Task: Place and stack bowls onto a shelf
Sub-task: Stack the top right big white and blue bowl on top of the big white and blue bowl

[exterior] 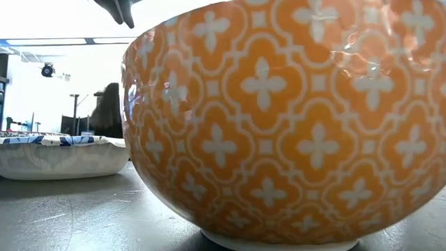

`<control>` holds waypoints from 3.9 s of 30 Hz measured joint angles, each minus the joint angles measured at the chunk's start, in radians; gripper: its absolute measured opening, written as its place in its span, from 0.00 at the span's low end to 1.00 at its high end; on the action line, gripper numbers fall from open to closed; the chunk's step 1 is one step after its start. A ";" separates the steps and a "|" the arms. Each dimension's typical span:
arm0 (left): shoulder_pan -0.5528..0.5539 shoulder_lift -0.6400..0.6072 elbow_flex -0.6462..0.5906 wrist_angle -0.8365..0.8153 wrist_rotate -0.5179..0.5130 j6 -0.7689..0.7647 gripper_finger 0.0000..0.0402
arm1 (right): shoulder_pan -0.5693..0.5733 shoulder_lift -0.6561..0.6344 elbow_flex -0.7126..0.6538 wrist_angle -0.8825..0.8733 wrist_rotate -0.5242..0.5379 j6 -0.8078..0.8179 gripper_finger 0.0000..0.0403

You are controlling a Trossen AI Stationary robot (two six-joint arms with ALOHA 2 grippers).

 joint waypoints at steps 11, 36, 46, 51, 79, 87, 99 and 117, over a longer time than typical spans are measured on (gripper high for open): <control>0.000 0.004 0.000 0.003 0.000 0.003 0.43 | 0.000 0.000 -0.078 0.037 0.001 -0.053 0.24; 0.000 0.008 0.000 0.136 0.002 -0.107 0.43 | 0.011 -0.161 -0.082 0.042 -0.080 -0.493 0.02; 0.000 0.008 0.000 0.322 0.003 -0.111 0.43 | 0.011 -0.397 -0.082 0.059 -0.077 -0.713 0.02; 0.000 0.016 0.000 0.350 0.003 -0.128 0.43 | 0.017 -0.511 -0.082 0.134 -0.089 -0.775 0.02; 0.000 0.133 0.000 0.411 0.003 -0.133 0.43 | 0.282 -0.679 -0.082 0.384 -0.295 -0.917 0.02; 0.000 0.129 0.000 0.419 0.003 -0.127 0.43 | 0.387 -0.744 -0.082 0.393 -0.295 -0.878 0.02; 0.000 0.128 0.000 0.423 0.003 -0.128 0.43 | 0.561 -0.746 0.096 0.229 -0.106 -0.890 0.02; 0.000 0.127 0.000 0.424 0.003 -0.132 0.43 | 0.798 -0.552 0.405 -0.326 0.236 -0.776 0.02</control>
